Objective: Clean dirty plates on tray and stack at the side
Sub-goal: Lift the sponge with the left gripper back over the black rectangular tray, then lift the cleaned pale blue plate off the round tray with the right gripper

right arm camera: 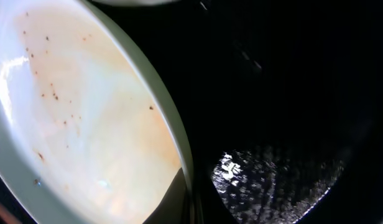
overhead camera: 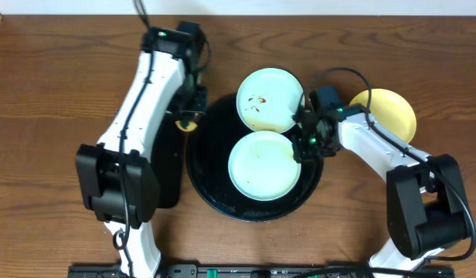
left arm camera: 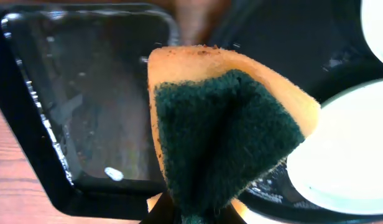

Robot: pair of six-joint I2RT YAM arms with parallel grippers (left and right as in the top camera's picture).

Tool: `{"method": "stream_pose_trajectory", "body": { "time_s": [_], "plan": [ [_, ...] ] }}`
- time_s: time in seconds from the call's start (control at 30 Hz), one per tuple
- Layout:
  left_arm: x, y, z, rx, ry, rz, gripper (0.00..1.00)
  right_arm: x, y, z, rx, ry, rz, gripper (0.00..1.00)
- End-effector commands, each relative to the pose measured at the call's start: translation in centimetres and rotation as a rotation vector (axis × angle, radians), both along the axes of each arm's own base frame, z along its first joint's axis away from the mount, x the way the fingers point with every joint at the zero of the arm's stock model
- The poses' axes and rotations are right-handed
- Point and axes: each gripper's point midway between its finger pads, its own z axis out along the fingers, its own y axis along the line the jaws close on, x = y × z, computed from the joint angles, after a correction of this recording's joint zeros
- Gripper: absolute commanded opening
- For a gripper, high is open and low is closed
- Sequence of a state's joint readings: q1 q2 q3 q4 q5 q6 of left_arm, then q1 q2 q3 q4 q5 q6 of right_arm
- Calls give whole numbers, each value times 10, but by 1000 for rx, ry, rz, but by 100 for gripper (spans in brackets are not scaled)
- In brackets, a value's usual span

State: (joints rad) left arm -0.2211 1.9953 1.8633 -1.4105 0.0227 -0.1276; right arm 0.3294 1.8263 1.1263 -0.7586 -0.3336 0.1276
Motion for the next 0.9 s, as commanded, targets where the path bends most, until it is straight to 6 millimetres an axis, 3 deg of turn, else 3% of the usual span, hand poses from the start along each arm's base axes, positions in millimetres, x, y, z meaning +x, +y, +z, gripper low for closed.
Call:
{"method": "stream_pose_trajectory", "body": {
  "time_s": [0.0,0.27,0.63,0.87],
  "plan": [
    [9,17,7,-3,-35,52,7,16,6,22,-55,-81,13,2],
    [18,34,7,-7,-62,102,7,25,7,68,-201,-189,47,2],
    [29,33,5,-14,-100,104,8,36,-41,90,-555,-293,-27,1],
    [33,33,2,-14,-103,104,8,45,-47,105,-611,-345,-40,1]
  ]
}}
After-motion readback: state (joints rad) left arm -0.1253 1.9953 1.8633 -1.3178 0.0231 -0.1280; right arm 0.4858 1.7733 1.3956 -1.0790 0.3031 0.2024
